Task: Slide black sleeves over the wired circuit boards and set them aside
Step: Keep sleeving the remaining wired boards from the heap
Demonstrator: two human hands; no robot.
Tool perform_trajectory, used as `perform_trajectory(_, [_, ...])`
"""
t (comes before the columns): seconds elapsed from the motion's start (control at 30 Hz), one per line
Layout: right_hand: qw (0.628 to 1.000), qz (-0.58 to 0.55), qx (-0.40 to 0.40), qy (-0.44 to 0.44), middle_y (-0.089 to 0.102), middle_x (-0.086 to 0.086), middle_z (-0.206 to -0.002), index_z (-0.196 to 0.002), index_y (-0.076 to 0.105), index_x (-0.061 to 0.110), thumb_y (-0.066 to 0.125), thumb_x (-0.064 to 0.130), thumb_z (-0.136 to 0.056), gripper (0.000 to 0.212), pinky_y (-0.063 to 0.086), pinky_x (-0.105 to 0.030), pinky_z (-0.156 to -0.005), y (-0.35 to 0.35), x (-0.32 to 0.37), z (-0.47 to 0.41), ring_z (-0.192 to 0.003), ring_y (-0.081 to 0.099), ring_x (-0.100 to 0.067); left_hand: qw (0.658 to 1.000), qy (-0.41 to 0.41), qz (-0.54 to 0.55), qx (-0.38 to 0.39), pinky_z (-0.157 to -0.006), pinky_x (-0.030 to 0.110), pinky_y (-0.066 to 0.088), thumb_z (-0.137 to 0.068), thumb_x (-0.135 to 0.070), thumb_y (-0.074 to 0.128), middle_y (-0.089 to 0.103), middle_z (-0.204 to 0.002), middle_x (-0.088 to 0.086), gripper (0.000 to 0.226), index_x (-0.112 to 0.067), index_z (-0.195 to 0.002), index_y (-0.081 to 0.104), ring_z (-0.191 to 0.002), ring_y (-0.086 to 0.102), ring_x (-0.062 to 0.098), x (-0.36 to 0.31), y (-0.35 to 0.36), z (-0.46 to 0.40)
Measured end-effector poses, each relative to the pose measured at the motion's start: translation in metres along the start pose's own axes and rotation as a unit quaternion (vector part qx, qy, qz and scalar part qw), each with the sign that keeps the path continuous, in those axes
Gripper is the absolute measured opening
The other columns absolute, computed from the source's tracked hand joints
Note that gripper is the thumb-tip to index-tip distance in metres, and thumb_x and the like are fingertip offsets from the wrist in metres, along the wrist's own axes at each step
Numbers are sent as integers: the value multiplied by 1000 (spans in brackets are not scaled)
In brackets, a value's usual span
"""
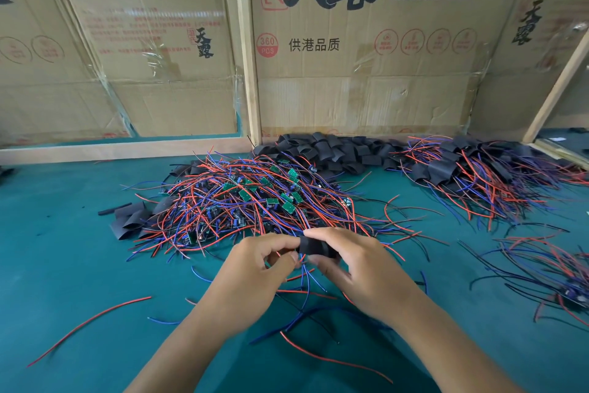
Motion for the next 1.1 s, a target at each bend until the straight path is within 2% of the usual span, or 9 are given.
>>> perform_trajectory(0.1, [1000,16,11,7,65,12,-108,-126,61,24,66,30,-94,34,42,-12,-81,3,-3,1,-86,51,12,1000,-3,19,3,-63,37,43,-86,-33,51,64,-80,9,28,-43,-101,73,-64,47,12,1,1,0])
perform_trajectory(0.2, [999,41,-3,20,70,7,-103,-119,65,22,62,20,-93,26,51,-32,-76,-2,-4,0,-86,63,-10,1000,3,22,-15,-73,37,49,-90,-27,61,69,-83,0,19,-38,-101,72,-70,58,11,1,1,-1])
perform_trajectory(0.37, [992,98,-44,68,69,2,-89,-109,68,18,54,27,-98,20,50,-43,-68,-36,-25,-10,-79,62,-25,978,40,-115,-172,-92,6,30,-92,-34,64,54,-111,-23,21,-35,-111,56,-106,49,-6,7,-6,-1])
perform_trajectory(0.5, [971,196,-35,134,72,-15,-104,-123,62,11,59,24,-99,28,52,-44,-79,-75,-78,-42,-95,66,-36,945,85,-238,-206,-100,24,32,-91,-26,69,56,-120,-4,35,-15,-122,58,-113,47,14,15,-1,-7])
perform_trajectory(0.57, [949,250,-57,183,69,-21,-93,-121,52,11,62,22,-96,29,51,-45,-71,-108,-111,-58,-84,65,-40,930,104,-292,-197,-98,29,34,-88,-21,73,58,-121,1,37,-13,-122,60,-112,52,23,20,4,-11])
perform_trajectory(0.7, [897,342,-89,266,57,-21,-74,-102,38,13,61,10,-86,28,43,-39,-59,-176,-173,-84,-62,53,-35,922,102,-323,-185,-95,31,35,-90,-33,53,56,-121,-3,34,-17,-119,59,-109,54,22,27,9,-19])
perform_trajectory(0.83, [833,413,-101,354,62,-36,-97,-108,43,2,60,9,-87,28,47,-45,-70,-225,-223,-92,-89,64,-51,923,97,-317,-193,-92,29,33,-88,-20,66,57,-117,-5,23,-18,-111,63,-107,54,21,34,5,-21])
perform_trajectory(0.97, [798,409,35,441,64,-29,-122,-117,65,-5,59,13,-93,30,52,-39,-88,-199,-258,-82,-112,63,-42,927,90,-319,-175,-90,31,33,-88,-18,69,55,-113,-8,16,-19,-104,64,-102,52,19,38,8,-23])
perform_trajectory(1.1, [747,499,2,439,60,-21,-130,-110,69,9,60,26,-91,28,26,-48,-114,-175,-249,-90,-124,52,-36,930,83,-319,-161,-90,28,30,-89,-19,70,55,-113,-9,15,-19,-104,66,-104,52,17,39,10,-24])
Point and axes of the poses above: each hand's wrist, its own z-axis away from the middle knuckle, its own y-axis out of the palm, x = y × z, the point moved 6 cm from there along -z, towards the middle knuckle
